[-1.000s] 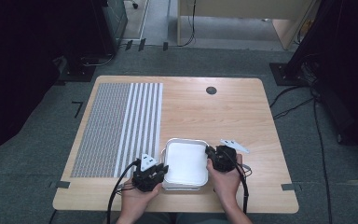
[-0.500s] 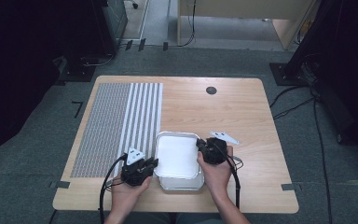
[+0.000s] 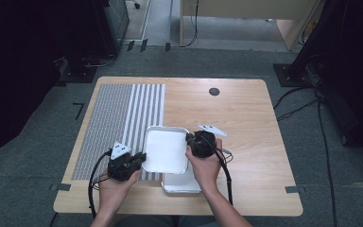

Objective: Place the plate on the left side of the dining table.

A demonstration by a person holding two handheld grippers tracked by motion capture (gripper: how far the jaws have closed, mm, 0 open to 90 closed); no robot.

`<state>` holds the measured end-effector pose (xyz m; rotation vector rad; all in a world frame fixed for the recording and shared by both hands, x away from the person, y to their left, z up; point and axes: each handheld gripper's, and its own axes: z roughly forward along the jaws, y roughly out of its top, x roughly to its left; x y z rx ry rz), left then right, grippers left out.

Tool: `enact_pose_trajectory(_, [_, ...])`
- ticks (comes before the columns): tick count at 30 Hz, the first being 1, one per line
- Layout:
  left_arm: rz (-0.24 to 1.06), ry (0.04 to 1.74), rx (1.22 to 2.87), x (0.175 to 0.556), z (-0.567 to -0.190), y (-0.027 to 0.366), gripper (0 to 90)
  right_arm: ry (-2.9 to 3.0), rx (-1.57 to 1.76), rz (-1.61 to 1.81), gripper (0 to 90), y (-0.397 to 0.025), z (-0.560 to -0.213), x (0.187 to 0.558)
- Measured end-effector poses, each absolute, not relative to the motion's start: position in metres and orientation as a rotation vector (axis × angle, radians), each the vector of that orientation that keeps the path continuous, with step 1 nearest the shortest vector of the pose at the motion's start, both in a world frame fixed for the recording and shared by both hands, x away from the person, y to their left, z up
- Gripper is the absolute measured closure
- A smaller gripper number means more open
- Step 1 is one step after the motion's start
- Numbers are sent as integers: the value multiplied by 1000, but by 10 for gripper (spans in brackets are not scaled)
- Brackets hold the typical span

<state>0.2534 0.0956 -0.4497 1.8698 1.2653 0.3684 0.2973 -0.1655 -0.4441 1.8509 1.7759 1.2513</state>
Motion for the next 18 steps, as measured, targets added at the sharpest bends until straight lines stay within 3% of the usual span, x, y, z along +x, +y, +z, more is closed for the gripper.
enact_pose_trajectory(18, [453,1338,1809,270,-442,150,863,1815,1859,1298,886,-108,-436,324])
